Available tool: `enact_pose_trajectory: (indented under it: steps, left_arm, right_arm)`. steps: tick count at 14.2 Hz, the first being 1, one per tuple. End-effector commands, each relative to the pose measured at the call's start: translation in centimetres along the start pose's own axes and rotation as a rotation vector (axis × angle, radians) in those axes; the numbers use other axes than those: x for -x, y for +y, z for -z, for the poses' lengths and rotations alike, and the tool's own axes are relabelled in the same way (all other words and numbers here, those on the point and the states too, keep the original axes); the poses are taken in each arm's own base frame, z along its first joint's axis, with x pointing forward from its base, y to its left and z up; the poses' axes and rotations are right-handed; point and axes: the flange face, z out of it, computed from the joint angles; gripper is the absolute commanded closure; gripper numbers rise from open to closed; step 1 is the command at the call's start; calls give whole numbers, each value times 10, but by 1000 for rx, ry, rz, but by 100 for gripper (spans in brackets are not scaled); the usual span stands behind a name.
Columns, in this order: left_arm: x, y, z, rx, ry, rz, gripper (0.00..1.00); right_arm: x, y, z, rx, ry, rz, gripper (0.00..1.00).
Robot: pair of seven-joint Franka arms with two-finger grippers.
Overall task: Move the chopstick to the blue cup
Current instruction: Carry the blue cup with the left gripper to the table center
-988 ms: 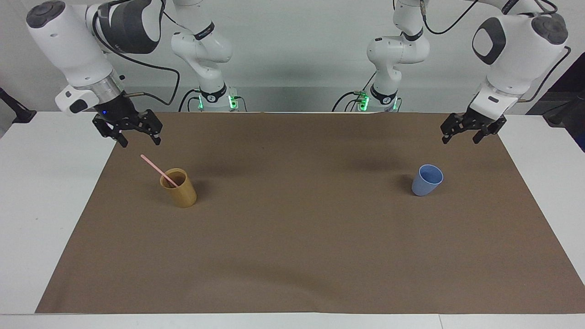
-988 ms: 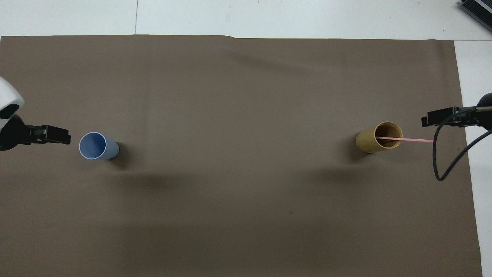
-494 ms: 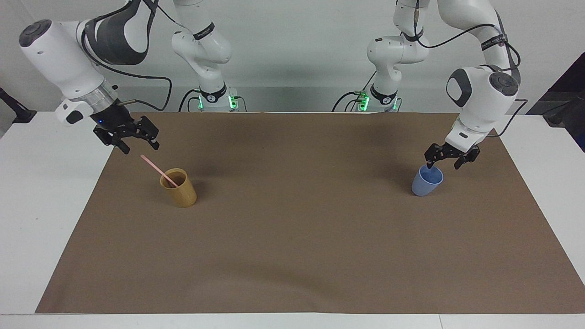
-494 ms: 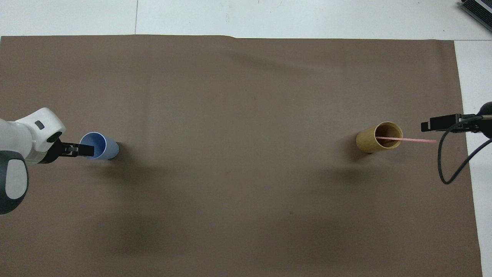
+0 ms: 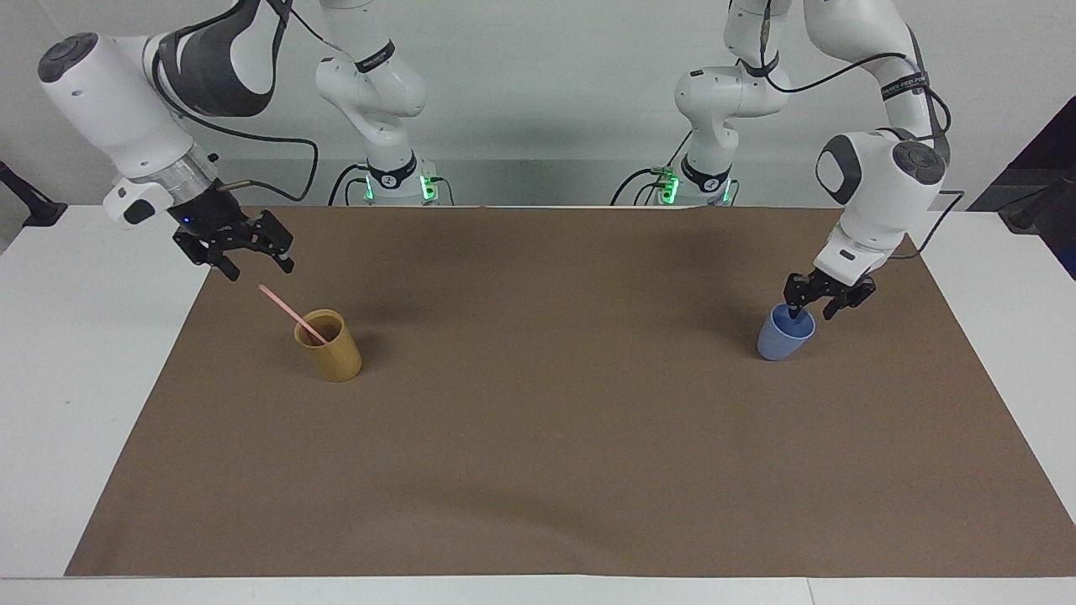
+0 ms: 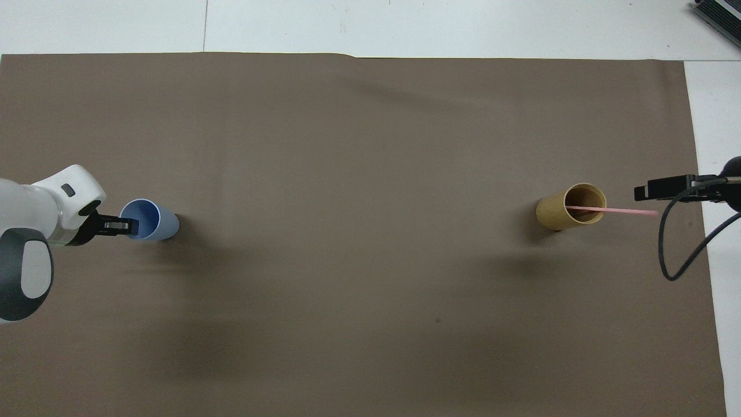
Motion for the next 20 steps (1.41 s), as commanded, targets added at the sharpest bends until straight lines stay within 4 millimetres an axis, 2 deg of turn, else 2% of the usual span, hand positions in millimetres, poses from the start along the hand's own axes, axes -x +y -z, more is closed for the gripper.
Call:
enact_pose_trajectory:
  steps: [1,2,6,8,9,12,15,16,18,20]
  left_arm:
    - [2,-3,-4,-19,13,-19,93]
    - [2,-3,-4,-18,13,-18,100]
    - [0,-1,-2,-17,7,-1,100]
    - [-10,9,1,-9,3,48,100]
    - [-16,29,8,-6,-12,77,100]
    - [-28,132,28,-2,-25,116,100]
    - [-9,238,33,18,-11,137,100]
    - [0,265,33,37,-16,135,100]
    - [17,307,35,52,-25,104,100]
    - [25,324,33,52,-28,104,100]
  right_arm:
    - [7,0,1,-24,22,9,0]
    - [6,0,2,-23,25,9,0]
    - [5,1,3,-22,26,9,0]
    - [5,1,4,-22,28,10,0]
    - [5,1,4,-22,28,10,0]
    - [5,1,4,-22,28,10,0]
    - [5,1,4,-22,29,9,0]
    - [5,0,3,-22,26,6,0]
    - [5,1,3,-21,29,1,0]
    - [6,1,3,-22,27,-4,0]
